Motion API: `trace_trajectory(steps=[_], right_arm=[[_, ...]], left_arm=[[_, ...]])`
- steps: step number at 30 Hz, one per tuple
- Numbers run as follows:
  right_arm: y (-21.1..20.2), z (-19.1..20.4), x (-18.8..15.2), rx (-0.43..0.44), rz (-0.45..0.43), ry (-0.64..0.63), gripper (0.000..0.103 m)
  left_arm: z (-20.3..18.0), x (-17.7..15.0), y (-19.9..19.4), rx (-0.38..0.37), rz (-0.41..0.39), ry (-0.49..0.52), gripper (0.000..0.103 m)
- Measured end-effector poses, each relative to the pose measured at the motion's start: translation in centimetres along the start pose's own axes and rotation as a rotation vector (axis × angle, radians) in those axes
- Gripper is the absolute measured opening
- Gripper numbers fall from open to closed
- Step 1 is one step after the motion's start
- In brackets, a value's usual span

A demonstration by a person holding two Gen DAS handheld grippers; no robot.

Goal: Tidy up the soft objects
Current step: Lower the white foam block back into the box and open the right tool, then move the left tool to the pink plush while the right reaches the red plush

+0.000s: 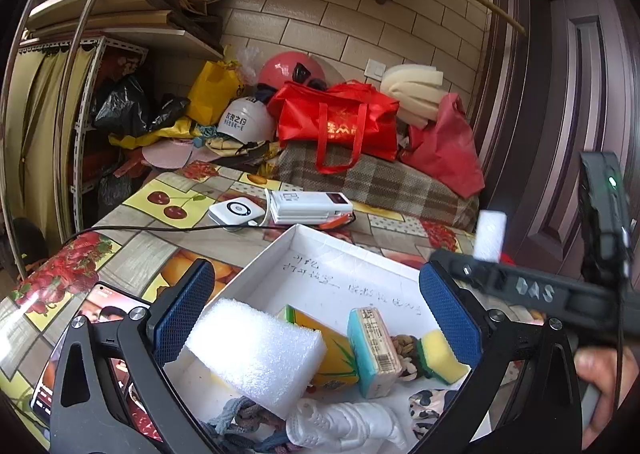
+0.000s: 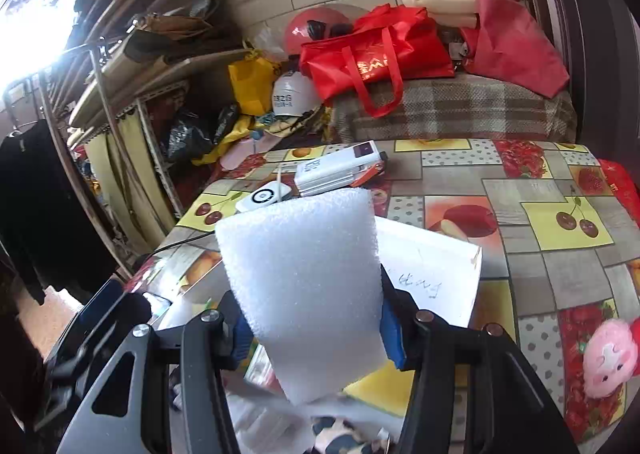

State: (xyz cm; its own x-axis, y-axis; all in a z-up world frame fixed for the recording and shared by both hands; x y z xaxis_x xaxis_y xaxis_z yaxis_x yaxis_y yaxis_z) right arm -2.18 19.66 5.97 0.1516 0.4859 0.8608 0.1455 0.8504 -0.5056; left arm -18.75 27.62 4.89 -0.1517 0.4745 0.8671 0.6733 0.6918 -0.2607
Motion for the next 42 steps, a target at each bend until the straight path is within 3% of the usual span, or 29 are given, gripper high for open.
trace_trajectory(steps=[9,10,11,12,13,19,27,32,35,42], right_arm=[[2.3,0.4,1.7,-0.046,0.035,-0.003,0.054],[2.4,0.5,1.7,-0.054,0.034,-0.004,0.057],[2.5,0.6,1.6,-0.061,0.033,-0.004,0.072],[2.7,0.6,1.6,-0.067,0.036,-0.004,0.079],[2.8,0.7,1.3,-0.071,0.043,-0.004,0.082],[2.3,-0.6,0.8,-0.096,0.026,0.046,0.083],[-1.8,-0.8,0.1,-0.115,-0.109,0.024,0.084],[-4.9,-0.9,-2.5,-0.223,-0.173,-0.122,0.084],[-6.9,-2.3,-4.6,-0.309,-0.181,-0.2,0.084],[-12.5,-10.2,-8.5,-0.506,-0.161,-0.13,0.084]], left_arm=[[-0.4,-0.4,0.6,-0.014,0.033,0.01,0.103],[-0.4,-0.5,0.6,-0.015,0.037,0.012,0.103],[-0.4,-0.5,0.7,-0.016,0.042,0.015,0.103],[-0.4,-0.5,0.7,-0.008,0.045,0.019,0.103],[-0.5,-0.5,0.8,-0.012,0.048,0.021,0.103],[-0.6,-0.6,0.8,-0.018,0.045,0.029,0.103],[-1.0,-0.7,0.6,-0.03,0.052,0.039,0.103],[-1.7,-1.2,0.4,-0.124,0.07,0.004,0.103],[-3.4,-1.9,-0.1,-0.175,0.066,0.06,0.103],[-9.5,-5.8,-1.6,-0.316,0.12,0.231,0.103]])
Point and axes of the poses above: each gripper's, at about its wrist camera, not at the fingertips, and y roughly the way its jaws point, z to its left, x to its top, the point moved 3 cm from there along y, roughly the way its jaws point, and after that the axes turned 7 degrees about -y, right-handed, at the moved point
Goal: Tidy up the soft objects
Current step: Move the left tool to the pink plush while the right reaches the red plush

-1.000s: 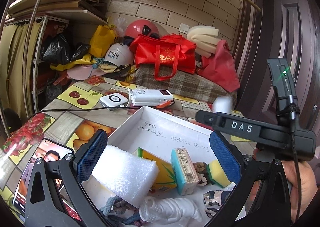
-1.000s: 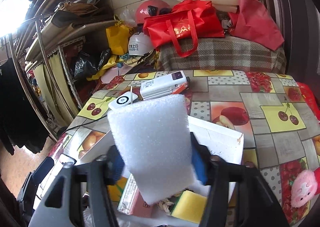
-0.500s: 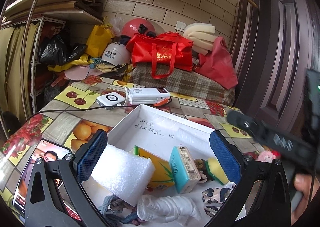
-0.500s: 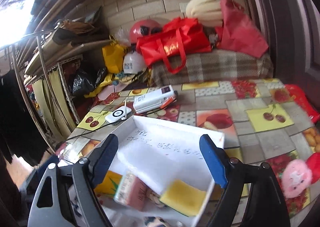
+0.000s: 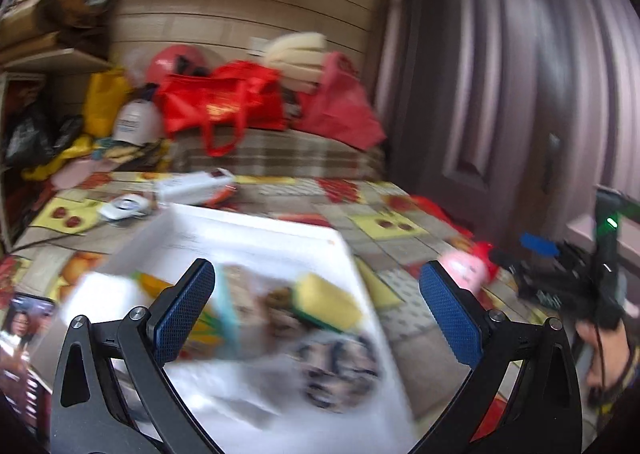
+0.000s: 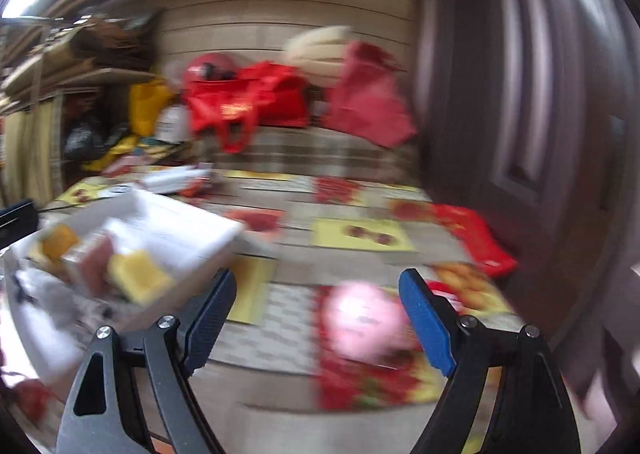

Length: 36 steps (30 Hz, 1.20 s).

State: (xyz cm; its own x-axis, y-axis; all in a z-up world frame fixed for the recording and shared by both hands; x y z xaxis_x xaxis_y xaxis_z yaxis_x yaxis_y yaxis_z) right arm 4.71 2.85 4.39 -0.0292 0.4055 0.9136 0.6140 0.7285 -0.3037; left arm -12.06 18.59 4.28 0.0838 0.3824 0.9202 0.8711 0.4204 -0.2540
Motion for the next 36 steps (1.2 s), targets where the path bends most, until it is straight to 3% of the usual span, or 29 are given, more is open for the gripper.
trace_trajectory(steps=[3,6,10,16,22,27,28,29,30,31,32,36], right_arm=[[-0.4,-4.1,-1.8,-0.104,0.035,0.039,0.084],[-0.6,-8.3,-3.4,-0.153,0.07,0.133,0.084],[-0.6,-13.0,-4.6,-0.213,0.094,0.226,0.084],[2.2,-15.8,-7.0,-0.049,0.233,0.36,0.084],[3.2,-15.4,-6.2,0.094,0.14,0.448,0.084],[6.5,-14.2,-4.9,0.174,0.159,0.455,0.084],[7.4,-13.6,-4.7,0.2,0.178,0.443,0.082],[8.2,-13.1,-4.7,0.224,0.209,0.432,0.074],[9.1,-12.7,-4.8,0.242,0.253,0.419,0.06],[9.9,-12.3,-5.2,0.252,0.305,0.412,0.056],[10.4,-12.5,-5.6,0.251,0.335,0.431,0.055],[8.5,-15.5,-6.9,0.197,0.309,0.502,0.054]], left_arm=[[-3.4,-1.1,0.3,-0.074,0.038,0.057,0.103],[-5.8,-1.5,0.5,-0.093,0.036,0.109,0.103],[-8.0,-2.3,2.3,-0.105,0.109,0.128,0.103],[-10.8,-3.5,5.9,-0.133,0.223,0.139,0.103],[-13.2,-4.3,11.6,-0.114,0.352,0.097,0.102],[-14.0,-4.8,14.7,-0.077,0.42,0.05,0.102],[-14.1,-4.9,15.0,-0.074,0.426,0.049,0.102],[-14.3,-4.9,15.3,-0.067,0.428,0.052,0.102],[-14.4,-4.9,15.6,-0.058,0.428,0.055,0.102],[-14.5,-4.9,15.7,-0.052,0.429,0.057,0.102],[-14.6,-4.9,16.0,-0.048,0.43,0.059,0.102],[-15.4,-4.7,17.5,-0.051,0.438,0.062,0.102]])
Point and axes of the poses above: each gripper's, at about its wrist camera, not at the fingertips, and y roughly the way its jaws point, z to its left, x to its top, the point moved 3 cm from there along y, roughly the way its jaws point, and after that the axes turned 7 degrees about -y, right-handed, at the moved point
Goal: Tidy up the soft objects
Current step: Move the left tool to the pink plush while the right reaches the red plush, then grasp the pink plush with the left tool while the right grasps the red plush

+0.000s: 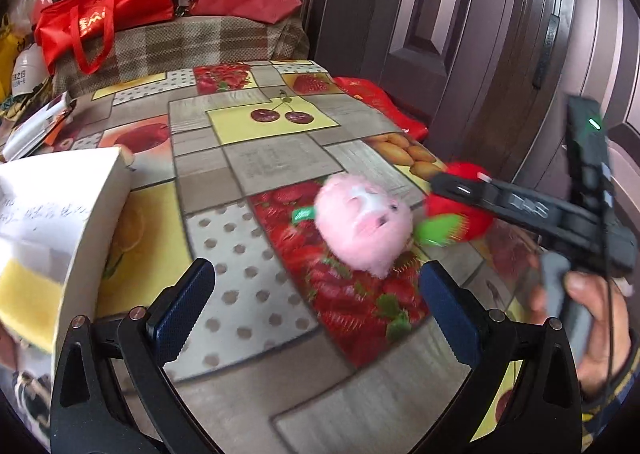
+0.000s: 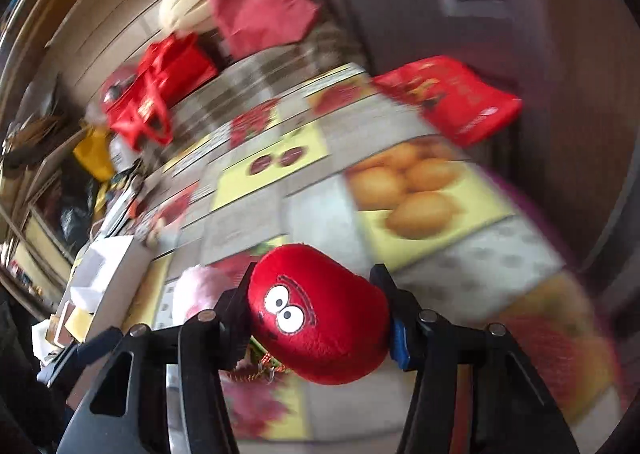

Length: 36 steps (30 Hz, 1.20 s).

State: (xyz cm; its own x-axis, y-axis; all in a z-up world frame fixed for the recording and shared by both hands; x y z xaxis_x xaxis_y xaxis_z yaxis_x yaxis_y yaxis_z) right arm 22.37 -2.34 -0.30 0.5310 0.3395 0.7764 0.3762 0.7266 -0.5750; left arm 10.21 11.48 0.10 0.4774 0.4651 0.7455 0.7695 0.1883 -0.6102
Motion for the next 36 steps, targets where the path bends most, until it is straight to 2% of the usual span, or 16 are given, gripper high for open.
trace_trajectory(steps=[4,7,10,12,13,14,15,19,21,25,31,36], right_arm=[[-2.9,-3.4,-1.0,-0.085,-0.032,0.037,0.055],[-2.8,-4.7,-1.1,-0.05,-0.04,0.098,0.055],[-2.6,-5.4,-1.2,-0.015,-0.05,0.158,0.055],[-2.7,-5.5,-1.1,-0.002,-0.056,0.174,0.055],[-2.7,-5.5,-1.1,0.002,-0.057,0.178,0.055],[-2.7,-5.6,-1.1,0.006,-0.058,0.181,0.055],[-2.8,-5.6,-1.1,0.008,-0.059,0.183,0.055],[-2.7,-5.6,-1.1,0.015,-0.06,0.186,0.055],[-2.7,-5.5,-1.1,0.016,-0.06,0.185,0.055],[-3.3,-4.9,-1.0,0.007,-0.086,0.156,0.055],[-5.7,-1.9,-1.3,-0.041,-0.182,0.036,0.055],[-7.3,0.9,-2.4,-0.055,-0.229,-0.048,0.055]], left_arm=[[-2.0,1.4,2.2,0.019,0.0,0.017,0.102],[-3.8,2.1,3.7,0.028,0.012,0.035,0.102],[-4.8,2.7,5.5,0.089,0.031,0.036,0.102],[-4.9,2.9,6.7,0.104,0.065,0.023,0.102],[-4.8,2.9,7.3,0.108,0.086,0.017,0.095],[-4.6,2.8,7.7,0.1,0.108,0.012,0.082],[-4.4,2.6,8.0,0.084,0.131,0.002,0.06],[-3.5,2.2,7.6,-0.003,0.144,-0.049,0.059],[-3.2,2.0,6.7,0.0,0.123,-0.053,0.059],[-2.5,1.9,3.6,0.018,0.01,-0.063,0.059],[-1.8,-0.3,-1.9,0.019,-0.121,0.017,0.059],[-2.3,-2.5,-6.3,0.016,-0.218,0.117,0.059]])
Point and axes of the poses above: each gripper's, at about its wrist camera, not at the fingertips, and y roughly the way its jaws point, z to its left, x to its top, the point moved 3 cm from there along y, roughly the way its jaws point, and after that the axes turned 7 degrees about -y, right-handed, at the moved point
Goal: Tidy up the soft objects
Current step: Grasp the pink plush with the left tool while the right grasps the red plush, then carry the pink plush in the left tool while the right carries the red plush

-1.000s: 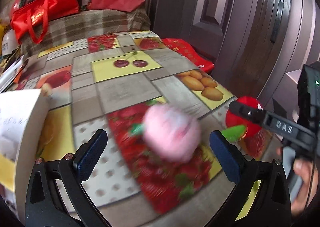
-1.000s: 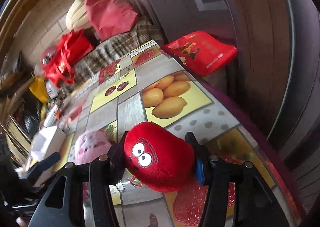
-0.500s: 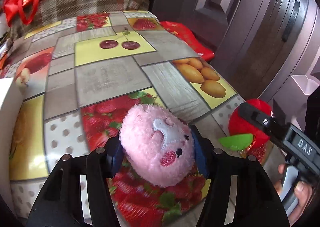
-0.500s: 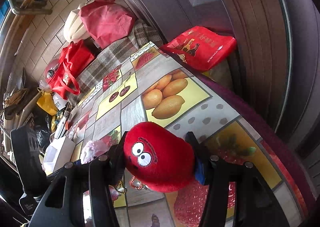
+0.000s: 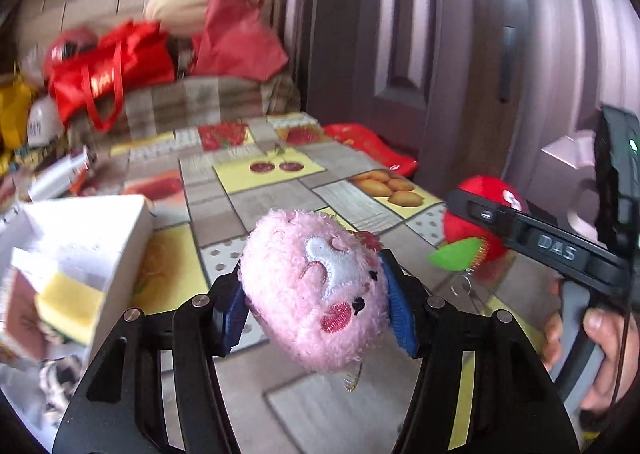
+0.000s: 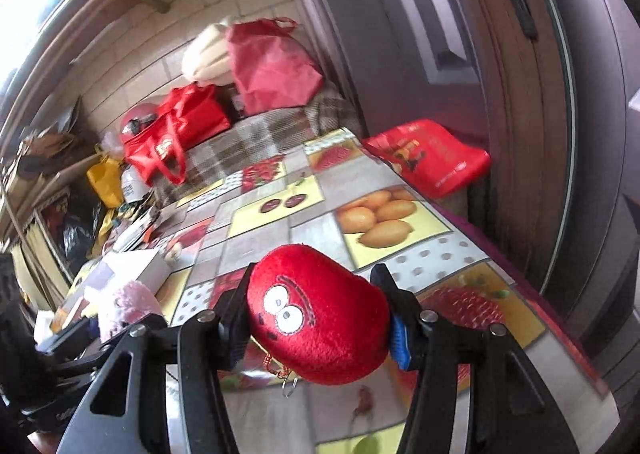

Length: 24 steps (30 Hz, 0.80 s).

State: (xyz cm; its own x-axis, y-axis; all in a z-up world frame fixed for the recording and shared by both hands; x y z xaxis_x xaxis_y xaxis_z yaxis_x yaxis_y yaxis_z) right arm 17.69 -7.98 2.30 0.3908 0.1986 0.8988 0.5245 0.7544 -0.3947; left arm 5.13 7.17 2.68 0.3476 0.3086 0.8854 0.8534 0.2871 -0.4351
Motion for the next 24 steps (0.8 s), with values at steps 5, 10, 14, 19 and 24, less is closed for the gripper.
trace_trajectory(steps=[5,10,14,19,24], right_arm=[[-1.6,3.4,-0.6,-0.003,-0.056,-0.09,0.055],[-2.0,5.7,-1.1,0.021,-0.072,-0.114,0.055],[-2.3,6.8,-1.4,0.018,-0.088,-0.131,0.055],[-2.5,7.3,-1.5,0.016,-0.095,-0.13,0.055],[-2.4,8.0,-1.9,0.029,-0.091,-0.129,0.055]], left_arm=[[-1.1,-1.2,-3.5,0.005,-0.07,0.106,0.059],[-0.2,-1.6,-4.9,0.0,-0.09,0.074,0.059],[1.4,-1.6,-5.5,0.003,-0.085,0.02,0.059],[2.6,-1.9,-6.6,0.016,-0.095,0.013,0.059],[4.4,-2.3,-7.9,0.032,-0.103,-0.006,0.059]])
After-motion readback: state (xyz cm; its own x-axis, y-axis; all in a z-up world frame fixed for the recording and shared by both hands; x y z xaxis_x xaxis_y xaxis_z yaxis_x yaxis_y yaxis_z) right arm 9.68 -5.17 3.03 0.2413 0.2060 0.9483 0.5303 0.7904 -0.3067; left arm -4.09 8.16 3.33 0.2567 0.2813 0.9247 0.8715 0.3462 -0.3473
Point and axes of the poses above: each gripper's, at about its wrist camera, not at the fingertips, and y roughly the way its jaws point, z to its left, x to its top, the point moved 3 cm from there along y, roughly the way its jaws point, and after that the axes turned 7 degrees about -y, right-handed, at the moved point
